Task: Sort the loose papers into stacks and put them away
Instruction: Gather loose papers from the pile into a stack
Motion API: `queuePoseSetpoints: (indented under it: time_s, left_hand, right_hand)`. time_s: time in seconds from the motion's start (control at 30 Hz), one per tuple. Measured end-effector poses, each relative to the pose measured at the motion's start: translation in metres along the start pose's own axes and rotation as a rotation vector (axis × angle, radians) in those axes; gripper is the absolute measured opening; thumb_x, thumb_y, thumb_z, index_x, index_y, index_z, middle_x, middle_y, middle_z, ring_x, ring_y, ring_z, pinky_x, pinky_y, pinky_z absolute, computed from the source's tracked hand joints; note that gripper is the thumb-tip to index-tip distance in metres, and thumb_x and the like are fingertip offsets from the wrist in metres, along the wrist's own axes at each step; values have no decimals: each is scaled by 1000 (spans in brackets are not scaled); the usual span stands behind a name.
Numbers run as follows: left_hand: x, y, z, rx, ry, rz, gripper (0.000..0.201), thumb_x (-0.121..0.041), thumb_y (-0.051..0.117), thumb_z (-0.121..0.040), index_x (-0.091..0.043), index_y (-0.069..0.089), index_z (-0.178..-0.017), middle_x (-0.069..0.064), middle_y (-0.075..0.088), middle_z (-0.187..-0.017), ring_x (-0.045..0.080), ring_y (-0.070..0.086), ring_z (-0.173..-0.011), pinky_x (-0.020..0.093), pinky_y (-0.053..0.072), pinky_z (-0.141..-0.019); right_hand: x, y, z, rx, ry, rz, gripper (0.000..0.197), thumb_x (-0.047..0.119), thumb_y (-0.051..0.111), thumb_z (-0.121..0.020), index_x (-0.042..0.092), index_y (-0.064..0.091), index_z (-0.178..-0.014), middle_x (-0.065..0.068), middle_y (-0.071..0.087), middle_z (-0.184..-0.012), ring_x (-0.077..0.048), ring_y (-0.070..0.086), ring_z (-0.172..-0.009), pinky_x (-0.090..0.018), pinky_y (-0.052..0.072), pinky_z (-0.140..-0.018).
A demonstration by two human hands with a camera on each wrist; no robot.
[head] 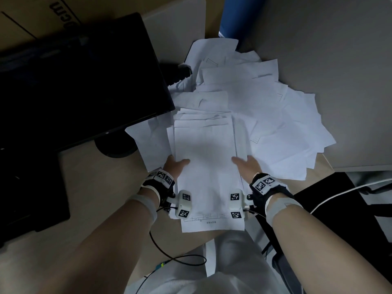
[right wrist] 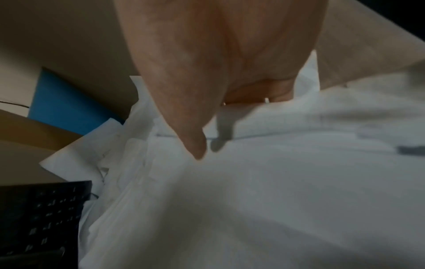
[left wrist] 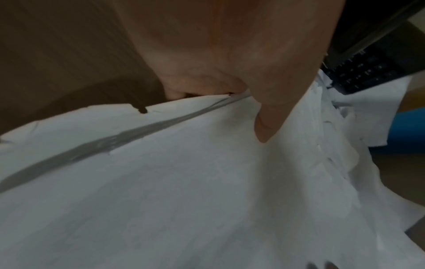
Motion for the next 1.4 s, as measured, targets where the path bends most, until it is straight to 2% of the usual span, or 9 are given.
queuePoseSetpoints:
  time_s: [0.1, 0.4, 0.57, 0.67, 0.8, 0.97, 1.07, 1.17, 1.4]
  left_hand:
    - [-3, 12, 8, 75, 1, -46, 75, -29, 71, -90, 2, 32, -145, 14, 44, -143, 31, 44, -132, 30, 34, -99]
    - [-4, -1, 10, 14, 87, 78, 38, -8, 74, -83, -1, 61, -118, 12, 66, -109, 27, 62, -103, 30, 47, -83]
    - [-22, 17, 25, 102, 133, 19, 38, -1, 75, -71, 6, 66, -108, 20, 68, -109, 34, 64, -104, 39, 53, -92]
    - [-32, 13, 31, 107, 143, 47, 19, 10, 70, -72, 4, 66, -89, 15, 66, -94, 30, 62, -89, 30, 50, -78]
    - [-46, 0, 47, 47, 193, 165, 28, -8, 67, -42, 3, 61, -67, 12, 60, -71, 23, 56, -65, 22, 42, -56]
    - [-53, -17, 71, 4, 224, 329, 14, -7, 65, -46, -12, 55, -36, -6, 53, -41, 9, 47, -40, 18, 36, -50]
    - [-48, -30, 85, -24, 212, 361, 46, 15, 65, -68, -15, 52, -37, -11, 47, -34, 5, 45, -38, 16, 35, -42]
    - [-37, -48, 101, -88, 212, 398, 36, 19, 61, -73, -9, 53, -52, -12, 49, -35, 15, 45, -49, 13, 34, -37]
    - [10, -97, 140, -313, 120, 571, 33, 16, 64, -75, -7, 52, -55, -9, 44, -33, 9, 40, -34, 16, 28, -33]
  right_hand:
    - [-3, 27, 7, 133, 82, 43, 76, 32, 65, -94, -3, 27, -150, -21, 45, -146, -33, 46, -133, -35, 40, -99]
    - [-16, 10, -3, -74, 51, -176, 95, 39, 81, -75, 8, 34, -152, -9, 42, -153, -31, 43, -138, -43, 37, -113]
    - [-2, 17, 2, 62, -9, -106, 32, 7, 79, -79, 9, 56, -101, -8, 64, -101, -28, 61, -99, -34, 46, -85]
    - [0, -1, 4, -25, -5, -142, 28, 4, 77, -78, 3, 61, -101, -16, 70, -107, -34, 65, -101, -42, 53, -89]
    - [8, -17, 21, -27, -39, -306, 41, 2, 69, -76, -1, 53, -114, -10, 64, -107, -34, 58, -100, -38, 47, -87]
    - [25, -22, 41, -8, -91, -387, 22, -12, 61, -78, 10, 56, -83, -6, 59, -82, -25, 54, -81, -25, 47, -66]
    - [34, -21, 53, 9, -105, -350, 17, -6, 67, -78, 5, 54, -83, -8, 56, -84, -27, 55, -82, -31, 44, -76]
    - [46, -12, 70, 60, -145, -296, 18, -2, 71, -82, 3, 54, -85, -4, 55, -79, -22, 55, -84, -31, 39, -84]
    - [78, 32, 102, 320, -259, -291, 17, 3, 78, -82, 11, 63, -79, 2, 67, -82, -16, 64, -82, -14, 44, -62]
Point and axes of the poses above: each hand's wrist, its own z-axis away from the middle knuckle, its own y-axis out of the palm, x = y × z, the point moved 6 cm from there along -z, towards the middle knuckle
